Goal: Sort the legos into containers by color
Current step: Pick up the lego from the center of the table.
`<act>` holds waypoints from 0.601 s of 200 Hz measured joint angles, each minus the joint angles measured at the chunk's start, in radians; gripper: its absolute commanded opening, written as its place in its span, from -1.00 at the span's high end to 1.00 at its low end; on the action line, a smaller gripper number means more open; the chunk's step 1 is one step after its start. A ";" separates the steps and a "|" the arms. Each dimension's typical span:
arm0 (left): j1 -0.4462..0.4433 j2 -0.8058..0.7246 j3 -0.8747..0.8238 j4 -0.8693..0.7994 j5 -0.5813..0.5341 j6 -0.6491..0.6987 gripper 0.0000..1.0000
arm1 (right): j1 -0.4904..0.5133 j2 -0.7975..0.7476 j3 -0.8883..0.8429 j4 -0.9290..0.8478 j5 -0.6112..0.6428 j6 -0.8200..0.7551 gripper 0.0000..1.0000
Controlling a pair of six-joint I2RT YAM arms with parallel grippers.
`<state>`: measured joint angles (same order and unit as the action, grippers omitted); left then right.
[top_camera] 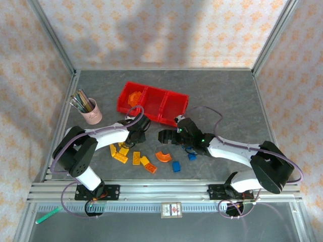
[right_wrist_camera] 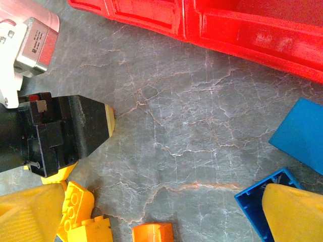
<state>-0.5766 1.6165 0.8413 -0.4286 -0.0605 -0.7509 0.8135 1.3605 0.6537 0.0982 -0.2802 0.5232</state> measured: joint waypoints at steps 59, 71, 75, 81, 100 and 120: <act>0.000 -0.036 0.006 -0.005 -0.012 0.000 0.31 | 0.000 -0.001 0.031 -0.031 0.009 -0.002 -1.00; 0.000 -0.062 0.019 -0.018 -0.029 0.005 0.31 | 0.000 -0.007 0.046 -0.038 0.017 -0.004 -1.00; 0.000 -0.070 0.026 -0.023 -0.033 0.007 0.31 | 0.000 -0.010 0.051 -0.039 0.019 -0.005 -1.00; 0.000 -0.082 0.040 -0.033 -0.040 0.012 0.31 | -0.001 -0.016 0.058 -0.042 0.023 -0.008 -1.00; 0.014 -0.116 0.095 -0.056 -0.063 0.033 0.31 | -0.003 -0.029 0.095 -0.070 0.041 -0.011 -1.00; 0.060 -0.135 0.177 -0.072 -0.084 0.070 0.31 | -0.017 -0.030 0.149 -0.106 0.061 -0.011 -1.00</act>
<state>-0.5167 1.4815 1.0187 -0.5007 -0.1444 -0.6811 0.7963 1.3308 0.8028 -0.0074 -0.2192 0.5125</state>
